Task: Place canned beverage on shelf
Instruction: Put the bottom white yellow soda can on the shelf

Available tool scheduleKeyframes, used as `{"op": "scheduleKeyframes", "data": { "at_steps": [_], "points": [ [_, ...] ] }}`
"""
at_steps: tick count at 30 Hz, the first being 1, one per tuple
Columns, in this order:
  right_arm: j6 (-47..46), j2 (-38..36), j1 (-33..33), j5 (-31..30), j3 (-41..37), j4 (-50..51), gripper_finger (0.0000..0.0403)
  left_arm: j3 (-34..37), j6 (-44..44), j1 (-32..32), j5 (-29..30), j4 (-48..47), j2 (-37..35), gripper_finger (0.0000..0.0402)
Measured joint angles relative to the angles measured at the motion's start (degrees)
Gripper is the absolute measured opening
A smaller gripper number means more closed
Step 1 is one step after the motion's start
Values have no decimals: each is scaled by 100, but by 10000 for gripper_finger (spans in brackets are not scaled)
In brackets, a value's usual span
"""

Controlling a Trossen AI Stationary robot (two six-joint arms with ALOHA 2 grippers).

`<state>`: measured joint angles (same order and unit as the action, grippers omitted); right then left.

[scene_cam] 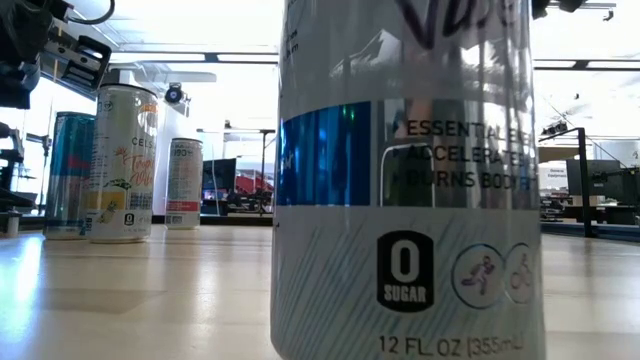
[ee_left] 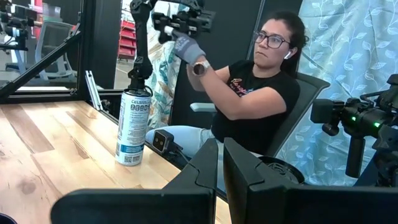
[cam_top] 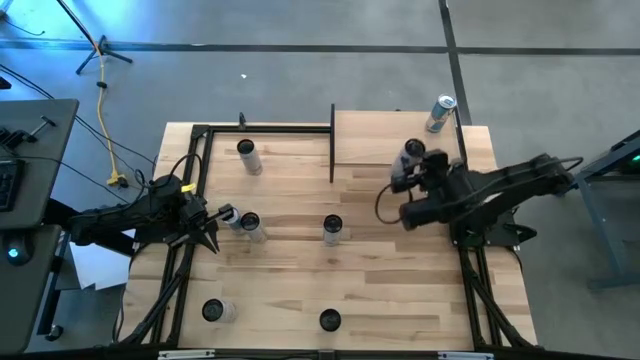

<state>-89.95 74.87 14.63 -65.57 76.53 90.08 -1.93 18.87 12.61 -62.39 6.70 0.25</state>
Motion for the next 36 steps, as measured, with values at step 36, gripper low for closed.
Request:
{"op": "scheduleKeyframes", "data": {
  "at_steps": [36],
  "points": [
    [2617,509,-3056,79,-170,-2498,204,0,0,-1,0,0,0,3]
  ]
}}
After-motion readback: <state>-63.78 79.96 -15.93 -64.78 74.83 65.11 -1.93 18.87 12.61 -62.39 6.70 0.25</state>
